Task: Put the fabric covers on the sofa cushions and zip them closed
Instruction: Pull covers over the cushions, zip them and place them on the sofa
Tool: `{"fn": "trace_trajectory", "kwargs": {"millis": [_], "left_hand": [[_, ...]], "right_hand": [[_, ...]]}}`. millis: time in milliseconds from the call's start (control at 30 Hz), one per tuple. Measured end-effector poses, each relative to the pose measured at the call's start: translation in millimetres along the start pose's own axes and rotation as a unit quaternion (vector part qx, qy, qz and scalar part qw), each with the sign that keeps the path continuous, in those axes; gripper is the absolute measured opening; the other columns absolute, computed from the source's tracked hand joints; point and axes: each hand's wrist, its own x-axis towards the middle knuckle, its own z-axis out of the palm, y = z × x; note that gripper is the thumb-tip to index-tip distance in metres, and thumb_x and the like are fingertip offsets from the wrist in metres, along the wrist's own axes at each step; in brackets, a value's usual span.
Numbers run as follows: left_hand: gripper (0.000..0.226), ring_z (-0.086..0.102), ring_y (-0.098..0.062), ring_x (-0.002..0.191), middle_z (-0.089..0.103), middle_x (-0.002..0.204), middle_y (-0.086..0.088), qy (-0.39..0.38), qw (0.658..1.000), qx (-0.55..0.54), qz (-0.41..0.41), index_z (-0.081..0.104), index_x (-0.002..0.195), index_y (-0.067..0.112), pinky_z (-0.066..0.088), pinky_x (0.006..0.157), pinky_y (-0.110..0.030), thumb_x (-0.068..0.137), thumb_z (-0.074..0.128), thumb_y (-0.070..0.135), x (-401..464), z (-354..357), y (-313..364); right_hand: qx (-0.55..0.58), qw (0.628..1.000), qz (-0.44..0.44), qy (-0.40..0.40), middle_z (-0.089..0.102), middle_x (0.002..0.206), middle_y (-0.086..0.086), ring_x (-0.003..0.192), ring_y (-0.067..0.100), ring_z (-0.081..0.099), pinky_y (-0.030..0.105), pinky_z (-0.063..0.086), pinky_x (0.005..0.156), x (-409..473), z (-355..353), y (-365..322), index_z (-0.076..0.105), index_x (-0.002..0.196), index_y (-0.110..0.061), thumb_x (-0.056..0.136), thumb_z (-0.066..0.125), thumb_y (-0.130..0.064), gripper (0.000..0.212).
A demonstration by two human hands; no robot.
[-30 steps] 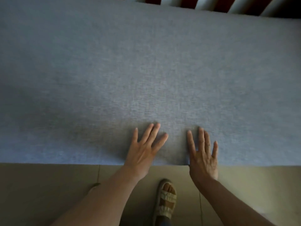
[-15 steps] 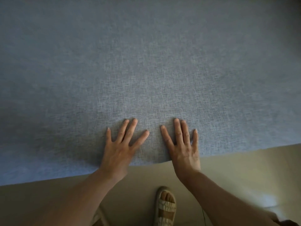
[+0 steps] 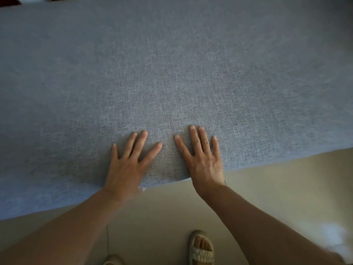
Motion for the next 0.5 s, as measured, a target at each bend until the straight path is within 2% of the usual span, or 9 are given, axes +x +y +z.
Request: {"fn": "trace_trajectory", "kwargs": {"millis": [33,67,100,167,200,267,300,367,500], "left_hand": [[0.134,0.009,-0.033,0.142,0.004,0.157,-0.012,0.005,1.000,-0.014,0.024,0.010,0.148,0.031,0.026,0.097,-0.070,0.039,0.080,0.064,4,-4,-4],[0.119,0.015,-0.034,0.140,0.010,0.157,-0.012,0.009,0.998,-0.028,0.046,0.016,0.147,0.029,0.030,0.094,-0.073,0.049,0.069,0.073,8,-7,-7],[0.103,0.020,-0.034,0.139,0.011,0.157,-0.010,0.013,0.997,-0.038,0.061,0.017,0.147,0.029,0.033,0.092,-0.073,0.063,0.053,0.077,17,-16,-7],[0.080,0.021,-0.033,0.139,0.005,0.158,-0.005,0.035,0.996,-0.074,0.039,0.010,0.148,0.032,0.032,0.096,-0.069,0.081,0.030,0.071,46,-37,3],[0.075,0.014,-0.031,0.142,-0.002,0.158,-0.003,0.041,0.995,-0.094,0.006,0.005,0.148,0.034,0.028,0.100,-0.067,0.086,0.030,0.066,64,-44,13],[0.073,-0.006,-0.027,0.144,-0.018,0.156,0.000,0.009,0.989,-0.131,-0.068,-0.004,0.148,0.036,0.018,0.108,-0.064,0.090,0.033,0.061,99,-57,44],[0.074,-0.012,-0.027,0.143,-0.022,0.155,0.000,-0.004,0.985,-0.145,-0.093,-0.006,0.148,0.037,0.013,0.109,-0.065,0.090,0.033,0.061,112,-64,63],[0.075,-0.018,-0.028,0.142,-0.025,0.155,-0.001,-0.009,0.986,-0.153,-0.072,-0.009,0.147,0.037,0.009,0.107,-0.066,0.089,0.031,0.063,133,-74,105],[0.081,-0.027,-0.025,0.140,-0.036,0.149,0.007,-0.033,0.986,-0.093,0.133,-0.014,0.145,0.040,0.000,0.108,-0.065,0.088,0.039,0.061,153,-94,189]], "right_hand": [[0.025,0.999,-0.025,0.010,-0.019,0.155,0.014,0.143,0.031,-0.018,0.051,-0.009,0.114,0,0,9,-0.015,0.147,-0.030,0.077,0.072,-0.031,0.112],[0.056,0.997,-0.048,0.014,-0.011,0.157,0.014,0.144,0.030,-0.011,0.051,-0.004,0.116,-2,0,16,-0.002,0.150,-0.029,0.073,0.071,-0.042,0.107],[0.080,0.995,-0.058,0.015,-0.007,0.158,0.011,0.145,0.027,-0.009,0.051,-0.002,0.117,-3,-2,27,0.007,0.151,-0.030,0.076,0.062,-0.054,0.096],[0.122,0.992,0.009,0.023,-0.015,0.157,0.003,0.143,0.021,-0.018,0.048,-0.010,0.115,-1,-10,56,0.006,0.150,-0.033,0.085,0.026,-0.061,0.074],[0.140,0.988,0.064,0.028,-0.019,0.157,0.001,0.142,0.020,-0.022,0.046,-0.016,0.114,1,-14,73,0.002,0.150,-0.033,0.084,0.012,-0.060,0.071],[0.136,0.982,0.128,0.029,-0.021,0.156,-0.002,0.142,0.020,-0.023,0.045,-0.017,0.114,6,-18,111,-0.003,0.150,-0.034,0.077,-0.002,-0.061,0.077],[0.129,0.981,0.144,0.020,-0.021,0.156,-0.004,0.143,0.019,-0.022,0.045,-0.014,0.115,6,-19,131,-0.005,0.149,-0.036,0.074,-0.005,-0.065,0.080],[0.138,0.968,0.208,0.014,-0.020,0.156,-0.006,0.143,0.019,-0.020,0.044,-0.008,0.116,-2,-17,171,-0.006,0.149,-0.037,0.074,0.000,-0.073,0.083],[0.196,0.874,0.443,-0.024,-0.020,0.156,0.006,0.144,0.028,-0.012,0.043,0.001,0.117,-42,-17,241,-0.011,0.149,-0.028,0.088,0.026,-0.070,0.083]]}}
